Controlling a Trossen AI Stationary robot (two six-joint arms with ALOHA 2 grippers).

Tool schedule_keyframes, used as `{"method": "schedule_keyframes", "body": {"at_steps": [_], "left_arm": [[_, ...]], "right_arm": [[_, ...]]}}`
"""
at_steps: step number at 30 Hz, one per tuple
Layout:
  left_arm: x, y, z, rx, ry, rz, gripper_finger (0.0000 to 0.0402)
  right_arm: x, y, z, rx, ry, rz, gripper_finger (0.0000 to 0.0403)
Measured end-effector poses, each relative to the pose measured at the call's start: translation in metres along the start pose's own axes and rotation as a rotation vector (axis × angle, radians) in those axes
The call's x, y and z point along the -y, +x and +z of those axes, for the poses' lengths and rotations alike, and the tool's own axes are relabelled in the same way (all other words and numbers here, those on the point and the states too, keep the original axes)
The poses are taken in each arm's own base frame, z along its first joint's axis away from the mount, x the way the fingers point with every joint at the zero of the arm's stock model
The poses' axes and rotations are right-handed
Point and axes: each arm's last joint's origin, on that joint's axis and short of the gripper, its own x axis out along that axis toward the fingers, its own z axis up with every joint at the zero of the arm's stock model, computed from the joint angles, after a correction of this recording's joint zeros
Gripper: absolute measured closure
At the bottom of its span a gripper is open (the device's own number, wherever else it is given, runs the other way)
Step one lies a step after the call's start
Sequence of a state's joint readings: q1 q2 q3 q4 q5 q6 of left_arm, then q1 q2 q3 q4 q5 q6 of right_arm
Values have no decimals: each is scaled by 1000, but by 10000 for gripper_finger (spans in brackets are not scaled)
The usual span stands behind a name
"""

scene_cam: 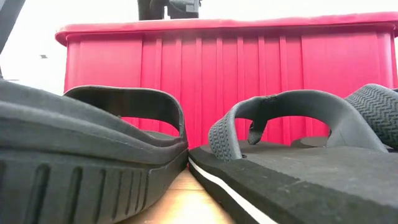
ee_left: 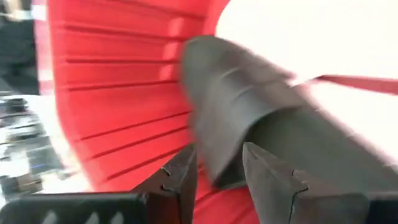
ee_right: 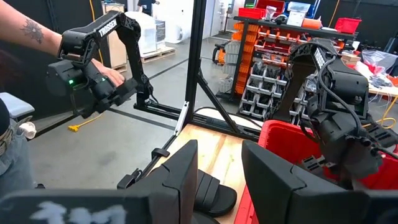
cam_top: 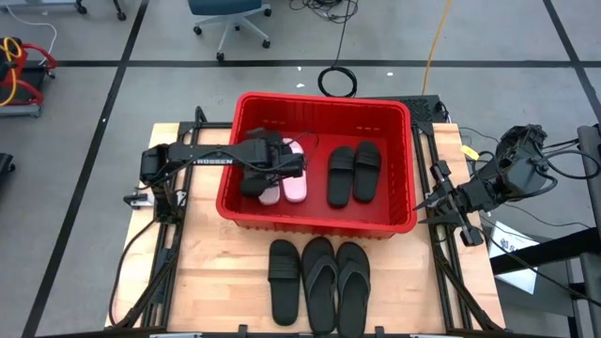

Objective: Pick and place slides into bin
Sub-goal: Put the black slide into the bin

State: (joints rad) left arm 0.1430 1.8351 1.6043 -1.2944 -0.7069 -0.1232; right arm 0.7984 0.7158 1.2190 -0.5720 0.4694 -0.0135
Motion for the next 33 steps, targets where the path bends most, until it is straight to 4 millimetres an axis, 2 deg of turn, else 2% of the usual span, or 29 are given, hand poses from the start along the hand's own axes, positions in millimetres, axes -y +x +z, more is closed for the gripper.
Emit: {"method": "schedule_keyframes", "body": {"at_steps": [3,6,10,15,21,26,30,33], "left_arm": [[6,-4,3,25,-20,-81,270],[8,-22,1,60,-15,-93,270],[6,-67,-6,190,-58,-129,270],[19,-125,-30,356,-82,-202,270],[63,-175,-67,493,18,-273,270],[100,-207,-96,591,46,-375,270],[127,-222,-116,609,26,-438,270],[152,-224,-124,606,78,-435,270]], "right_arm": [[0,0,0,0,0,0,287],[0,0,0,0,-1,0,287],[0,0,0,0,6,0,287],[0,0,0,-1,7,0,287],[0,0,0,-1,8,0,287],[0,0,0,-1,8,0,287],[0,0,0,-1,8,0,287],[0,1,0,-2,8,0,287]]}}
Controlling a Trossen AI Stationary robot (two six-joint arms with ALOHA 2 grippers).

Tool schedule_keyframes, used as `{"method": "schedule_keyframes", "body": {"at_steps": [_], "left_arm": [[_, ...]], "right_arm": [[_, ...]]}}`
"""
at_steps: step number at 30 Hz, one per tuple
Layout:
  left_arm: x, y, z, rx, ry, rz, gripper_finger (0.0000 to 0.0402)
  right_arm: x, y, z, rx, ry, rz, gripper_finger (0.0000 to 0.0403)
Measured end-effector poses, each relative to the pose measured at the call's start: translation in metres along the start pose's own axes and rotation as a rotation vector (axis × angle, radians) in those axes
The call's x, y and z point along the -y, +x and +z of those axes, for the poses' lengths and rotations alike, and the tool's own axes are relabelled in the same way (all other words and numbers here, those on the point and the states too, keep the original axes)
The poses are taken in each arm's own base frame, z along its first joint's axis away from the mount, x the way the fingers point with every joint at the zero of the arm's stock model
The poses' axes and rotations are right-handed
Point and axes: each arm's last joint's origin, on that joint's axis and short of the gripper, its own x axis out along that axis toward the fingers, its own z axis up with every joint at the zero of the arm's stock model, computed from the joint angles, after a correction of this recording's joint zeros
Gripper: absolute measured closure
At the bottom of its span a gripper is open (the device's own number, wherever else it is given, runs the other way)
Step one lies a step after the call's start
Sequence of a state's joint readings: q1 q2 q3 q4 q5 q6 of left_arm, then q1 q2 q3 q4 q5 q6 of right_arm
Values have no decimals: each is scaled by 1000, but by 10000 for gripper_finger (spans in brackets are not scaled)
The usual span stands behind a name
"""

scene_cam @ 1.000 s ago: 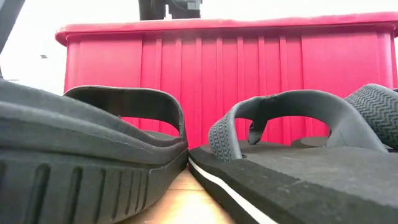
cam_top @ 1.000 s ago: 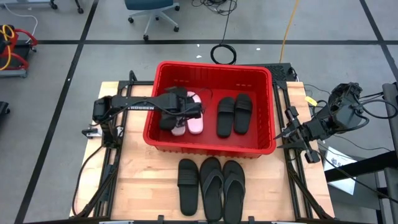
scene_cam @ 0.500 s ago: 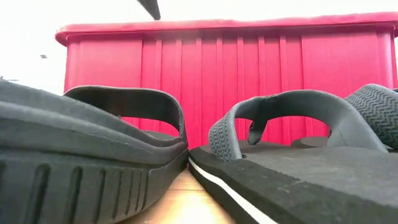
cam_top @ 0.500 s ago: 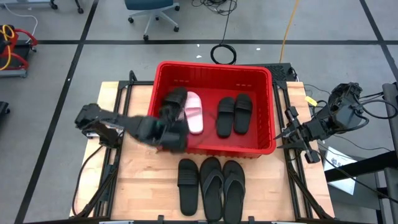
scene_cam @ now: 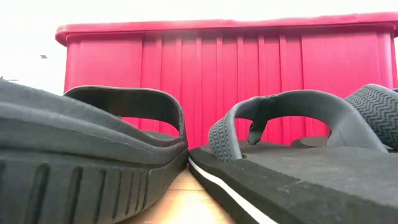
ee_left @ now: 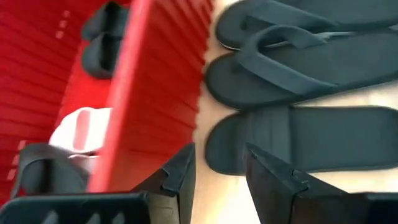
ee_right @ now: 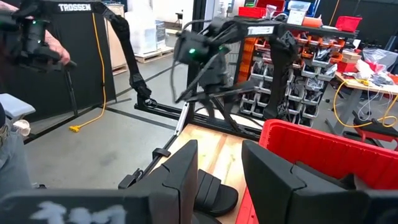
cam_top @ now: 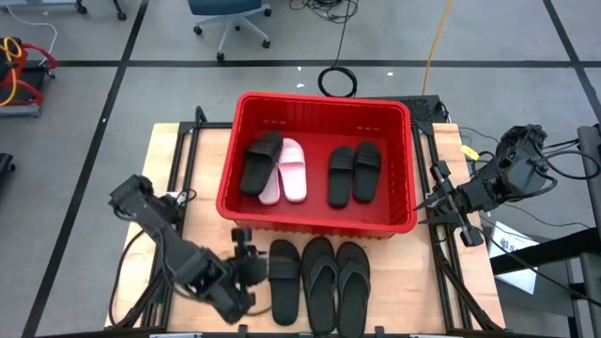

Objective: Pick and place slides into bin
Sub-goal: Put the black slide into the bin

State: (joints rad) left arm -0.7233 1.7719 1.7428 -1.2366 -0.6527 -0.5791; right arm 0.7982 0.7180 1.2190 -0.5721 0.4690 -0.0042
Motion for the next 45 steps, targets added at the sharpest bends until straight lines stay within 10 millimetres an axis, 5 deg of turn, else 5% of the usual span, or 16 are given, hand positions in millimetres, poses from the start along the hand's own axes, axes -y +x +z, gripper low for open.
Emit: {"method": "schedule_keyframes", "body": {"at_steps": [9,22,34,45], "left_arm": [[57,44,-18,-117,125,9,270],[102,91,-36,-152,96,63,270],[107,128,-42,-206,98,121,270],[92,140,-40,-215,107,237,270]], "right_arm": [[0,0,0,0,0,0,287],[0,0,0,0,51,2,287],[0,0,0,-1,51,3,287],[0,0,0,-1,45,3,287]]}}
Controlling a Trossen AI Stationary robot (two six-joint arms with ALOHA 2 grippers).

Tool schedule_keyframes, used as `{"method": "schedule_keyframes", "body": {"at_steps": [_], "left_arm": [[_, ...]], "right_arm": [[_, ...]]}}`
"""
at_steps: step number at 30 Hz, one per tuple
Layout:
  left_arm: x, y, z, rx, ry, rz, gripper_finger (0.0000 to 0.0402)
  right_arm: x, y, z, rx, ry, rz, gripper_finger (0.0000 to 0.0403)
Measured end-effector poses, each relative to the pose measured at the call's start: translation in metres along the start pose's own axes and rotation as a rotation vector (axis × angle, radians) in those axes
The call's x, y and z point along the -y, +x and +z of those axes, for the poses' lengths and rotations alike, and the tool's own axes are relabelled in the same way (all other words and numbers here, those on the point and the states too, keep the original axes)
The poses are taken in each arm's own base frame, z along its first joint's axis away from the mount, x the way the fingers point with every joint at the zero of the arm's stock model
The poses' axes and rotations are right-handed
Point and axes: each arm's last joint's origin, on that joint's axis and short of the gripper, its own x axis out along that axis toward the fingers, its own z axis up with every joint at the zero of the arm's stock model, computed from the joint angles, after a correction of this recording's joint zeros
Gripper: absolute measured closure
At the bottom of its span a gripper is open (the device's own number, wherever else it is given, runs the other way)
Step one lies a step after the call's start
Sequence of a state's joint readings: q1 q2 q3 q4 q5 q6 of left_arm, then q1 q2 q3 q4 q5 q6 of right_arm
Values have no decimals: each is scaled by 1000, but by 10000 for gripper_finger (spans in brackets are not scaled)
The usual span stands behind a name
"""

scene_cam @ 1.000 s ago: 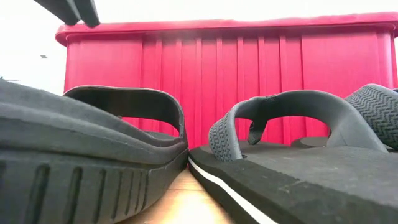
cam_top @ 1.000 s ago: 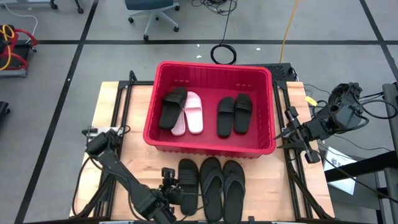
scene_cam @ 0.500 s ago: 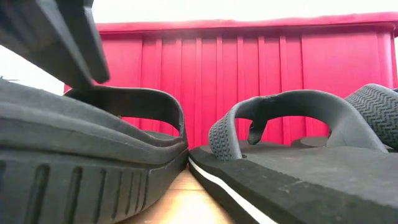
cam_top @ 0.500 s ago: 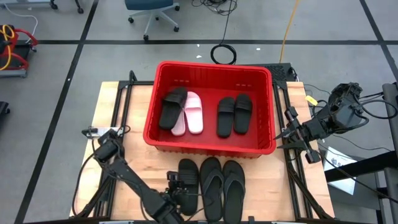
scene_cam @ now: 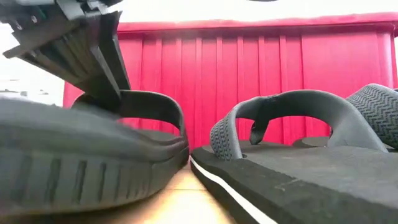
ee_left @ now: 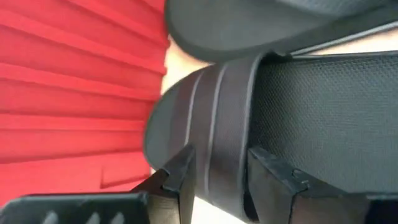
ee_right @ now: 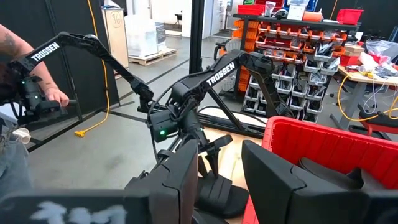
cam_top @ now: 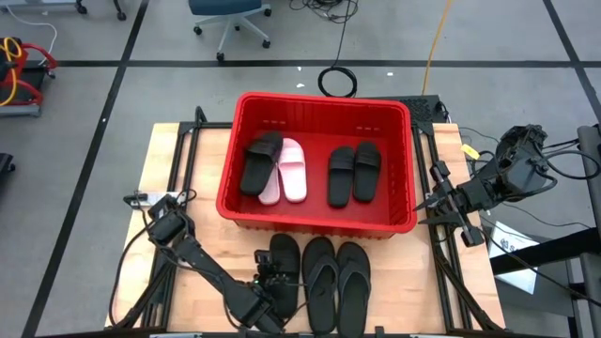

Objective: Pick and place slides into bin
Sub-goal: Put the black slide into the bin

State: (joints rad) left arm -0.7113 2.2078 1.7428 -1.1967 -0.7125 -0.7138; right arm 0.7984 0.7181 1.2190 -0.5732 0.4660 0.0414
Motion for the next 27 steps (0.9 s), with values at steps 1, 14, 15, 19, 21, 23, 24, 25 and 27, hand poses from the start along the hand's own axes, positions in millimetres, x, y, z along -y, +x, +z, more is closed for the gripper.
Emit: {"method": "schedule_keyframes", "body": {"at_steps": [1,14,15,19,21,23,24,25,27], "left_arm": [[-2,1,0,-8,3,5,270],[-13,13,8,-53,-24,-1,271],[-13,13,8,-53,-22,-1,273],[-13,13,8,-52,-25,-1,311],[-13,13,8,-53,-28,-1,345],[-13,13,8,-59,-21,-7,381],[-13,13,8,-65,-22,-12,390],[-13,13,8,-69,-31,-17,392],[-13,14,8,-80,-51,-28,392]], "right_arm": [[0,0,0,0,0,0,287],[0,0,0,0,-1,0,287],[0,0,0,0,-1,0,287],[0,0,0,0,-1,0,287],[0,0,0,0,-1,0,287],[0,0,0,0,-1,0,287],[0,0,0,0,-1,0,287],[0,0,0,0,-1,0,287],[0,0,0,0,-1,0,287]]}}
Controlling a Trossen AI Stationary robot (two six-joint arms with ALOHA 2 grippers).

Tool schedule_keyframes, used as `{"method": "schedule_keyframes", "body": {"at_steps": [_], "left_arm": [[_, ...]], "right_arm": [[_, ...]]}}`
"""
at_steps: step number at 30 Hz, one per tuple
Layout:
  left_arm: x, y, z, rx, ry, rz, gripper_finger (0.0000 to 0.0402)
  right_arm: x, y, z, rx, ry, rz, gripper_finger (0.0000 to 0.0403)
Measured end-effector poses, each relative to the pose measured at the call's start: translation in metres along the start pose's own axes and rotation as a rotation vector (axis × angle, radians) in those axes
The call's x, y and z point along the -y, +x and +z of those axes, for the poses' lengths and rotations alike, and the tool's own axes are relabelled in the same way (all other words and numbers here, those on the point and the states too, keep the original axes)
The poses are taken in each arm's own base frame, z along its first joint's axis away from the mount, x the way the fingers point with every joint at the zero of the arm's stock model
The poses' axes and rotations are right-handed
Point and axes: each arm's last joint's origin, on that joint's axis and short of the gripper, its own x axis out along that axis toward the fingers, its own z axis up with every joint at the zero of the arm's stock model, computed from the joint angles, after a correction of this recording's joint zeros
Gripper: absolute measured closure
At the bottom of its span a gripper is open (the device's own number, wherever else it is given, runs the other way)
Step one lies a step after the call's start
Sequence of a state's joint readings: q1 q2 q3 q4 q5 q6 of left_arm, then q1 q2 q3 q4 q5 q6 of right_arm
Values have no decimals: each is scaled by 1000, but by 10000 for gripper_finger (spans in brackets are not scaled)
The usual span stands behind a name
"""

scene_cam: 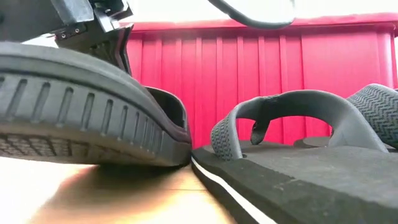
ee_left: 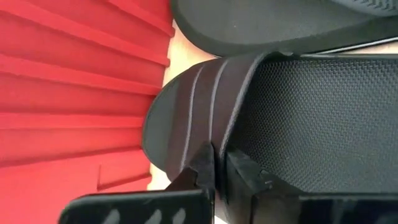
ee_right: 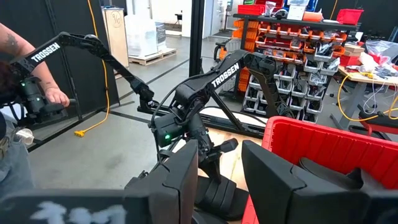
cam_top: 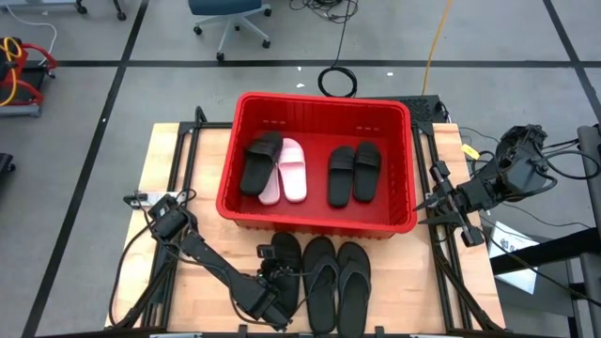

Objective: Pick and place slides into bin
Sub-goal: Put the black slide into the bin

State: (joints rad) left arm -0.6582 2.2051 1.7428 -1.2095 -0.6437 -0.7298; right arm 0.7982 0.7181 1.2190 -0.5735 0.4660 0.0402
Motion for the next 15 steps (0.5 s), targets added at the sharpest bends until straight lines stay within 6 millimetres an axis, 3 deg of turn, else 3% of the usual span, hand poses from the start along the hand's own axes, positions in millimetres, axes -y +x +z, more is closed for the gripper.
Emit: {"method": "schedule_keyframes", "body": {"at_steps": [8,15], "left_arm": [[-12,-8,0,-63,-3,-59,399],[-46,-39,2,-90,-13,-160,399]], "right_arm": [[0,0,0,0,0,0,287],[0,0,0,1,-3,0,287]]}}
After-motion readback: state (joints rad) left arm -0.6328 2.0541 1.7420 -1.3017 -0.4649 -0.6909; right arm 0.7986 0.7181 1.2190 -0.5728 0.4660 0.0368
